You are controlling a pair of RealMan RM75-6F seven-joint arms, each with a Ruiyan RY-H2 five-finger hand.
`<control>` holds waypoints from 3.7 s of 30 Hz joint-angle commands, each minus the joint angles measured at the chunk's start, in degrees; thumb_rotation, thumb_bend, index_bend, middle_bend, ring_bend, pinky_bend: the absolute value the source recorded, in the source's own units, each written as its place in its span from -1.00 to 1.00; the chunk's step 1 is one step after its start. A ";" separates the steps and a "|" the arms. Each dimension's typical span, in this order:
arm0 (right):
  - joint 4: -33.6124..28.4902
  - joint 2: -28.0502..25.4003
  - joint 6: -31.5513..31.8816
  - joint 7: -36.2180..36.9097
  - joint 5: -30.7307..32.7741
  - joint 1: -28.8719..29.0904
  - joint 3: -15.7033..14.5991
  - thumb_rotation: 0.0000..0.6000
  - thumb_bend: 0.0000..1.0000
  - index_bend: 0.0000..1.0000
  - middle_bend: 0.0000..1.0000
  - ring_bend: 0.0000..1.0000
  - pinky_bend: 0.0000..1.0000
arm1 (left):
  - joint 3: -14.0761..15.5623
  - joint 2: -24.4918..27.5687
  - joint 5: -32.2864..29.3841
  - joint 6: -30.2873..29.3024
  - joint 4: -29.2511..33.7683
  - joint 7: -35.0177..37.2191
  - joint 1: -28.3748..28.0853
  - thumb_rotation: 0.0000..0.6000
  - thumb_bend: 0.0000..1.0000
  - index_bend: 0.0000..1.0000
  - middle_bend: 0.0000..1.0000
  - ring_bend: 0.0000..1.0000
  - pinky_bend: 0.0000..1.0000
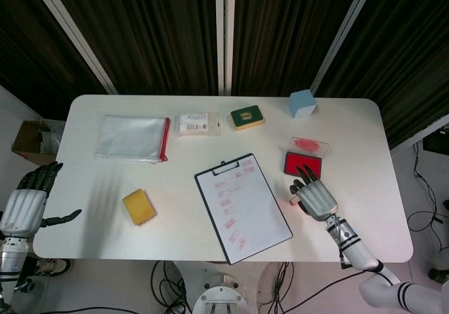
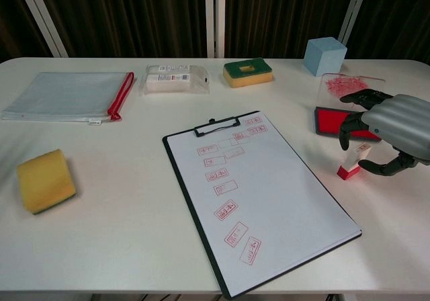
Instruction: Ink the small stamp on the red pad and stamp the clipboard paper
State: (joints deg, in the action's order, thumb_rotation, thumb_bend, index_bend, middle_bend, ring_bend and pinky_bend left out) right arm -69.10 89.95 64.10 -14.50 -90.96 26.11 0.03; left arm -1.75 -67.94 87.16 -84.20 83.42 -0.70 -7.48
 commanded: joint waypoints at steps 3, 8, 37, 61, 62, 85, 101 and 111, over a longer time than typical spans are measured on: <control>0.23 0.17 0.11 -0.02 0.11 0.09 -0.08 1.00 -0.45 -0.04 -0.25 -1.00 -1.00 | -0.03 0.03 -0.09 0.19 -0.02 0.07 -0.06 0.05 -0.88 -0.93 -0.87 -0.80 -0.64; 0.55 0.44 0.41 -0.04 0.22 0.16 -0.09 1.00 -0.43 0.03 -0.19 -0.97 -1.00 | -0.01 0.08 -0.03 0.37 -0.02 0.57 -0.15 0.05 -0.88 -0.93 -0.87 -0.80 -0.64; 0.73 -0.57 2.22 1.48 2.88 1.39 3.47 1.00 -0.28 0.24 -0.01 -0.80 -1.00 | 0.16 -0.06 -0.31 0.41 -1.11 1.72 0.25 0.05 -0.88 -0.93 -0.87 -0.80 -0.64; 10.44 5.23 -8.52 -2.83 20.07 7.22 11.62 1.00 -0.27 0.26 0.03 -0.81 -1.00 | 0.12 -0.48 -1.00 1.33 -2.58 2.95 0.23 0.05 -0.88 -0.93 -0.87 -0.80 -0.64; 10.49 5.28 -8.52 -2.86 20.18 7.27 11.60 1.00 -0.27 0.26 0.03 -0.81 -1.00 | 0.11 -0.49 -1.00 1.39 -2.63 3.00 0.20 0.05 -0.88 -0.93 -0.87 -0.80 -0.64; 14.56 8.06 -8.27 -1.77 19.22 7.78 9.54 1.00 -0.26 0.30 0.05 -0.81 -1.00 | 0.10 -0.51 -1.04 1.47 -2.93 3.43 0.20 0.06 -0.88 -0.93 -0.88 -0.80 -0.64; 18.20 9.91 -8.43 -0.36 18.42 8.12 9.11 1.00 -0.25 0.35 0.08 -0.81 -1.00 | 0.14 -0.70 -1.20 1.56 -3.35 3.73 0.32 0.06 -0.88 -0.93 -0.89 -0.80 -0.64; 18.73 10.16 -8.51 -0.11 18.43 8.20 9.27 1.00 -0.25 0.36 0.09 -0.81 -1.00 | 0.15 -0.69 -1.20 1.50 -3.38 3.82 0.39 0.05 -0.88 -0.93 -0.89 -0.80 -0.64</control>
State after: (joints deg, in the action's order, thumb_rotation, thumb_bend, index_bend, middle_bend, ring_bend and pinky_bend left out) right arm -50.36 100.10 55.59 -14.61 -72.52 34.32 9.30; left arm -1.60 -68.63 85.97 -82.71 80.04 3.12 -7.09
